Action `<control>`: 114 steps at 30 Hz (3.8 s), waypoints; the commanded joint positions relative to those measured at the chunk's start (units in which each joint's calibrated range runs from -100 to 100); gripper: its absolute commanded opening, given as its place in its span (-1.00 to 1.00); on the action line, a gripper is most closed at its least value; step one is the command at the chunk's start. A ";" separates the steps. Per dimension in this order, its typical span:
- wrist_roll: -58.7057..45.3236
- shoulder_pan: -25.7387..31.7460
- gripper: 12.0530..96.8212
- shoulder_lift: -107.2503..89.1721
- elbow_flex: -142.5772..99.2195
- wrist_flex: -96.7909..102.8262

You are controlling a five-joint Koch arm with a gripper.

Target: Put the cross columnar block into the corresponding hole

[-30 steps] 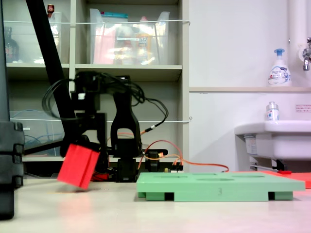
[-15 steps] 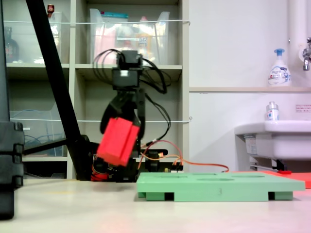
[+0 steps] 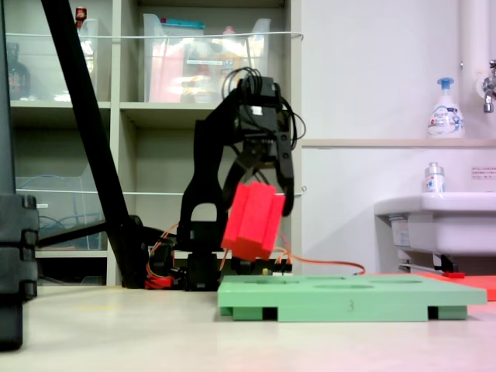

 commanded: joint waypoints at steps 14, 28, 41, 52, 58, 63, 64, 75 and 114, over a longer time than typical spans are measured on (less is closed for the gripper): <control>1.22 2.15 -0.35 6.90 5.16 -2.25; 4.69 3.08 -0.35 8.43 5.56 -2.25; 5.52 3.61 -0.35 12.90 6.35 -2.25; 6.69 3.52 -0.35 18.49 6.35 -2.25; 7.13 3.57 -0.35 20.87 6.35 -2.25; 7.18 3.61 -0.35 21.84 6.35 -2.25; 7.18 3.57 -0.35 22.12 6.35 -2.25; 8.45 3.08 -0.35 23.94 6.45 -2.25; 5.03 1.17 0.47 25.61 3.96 -2.25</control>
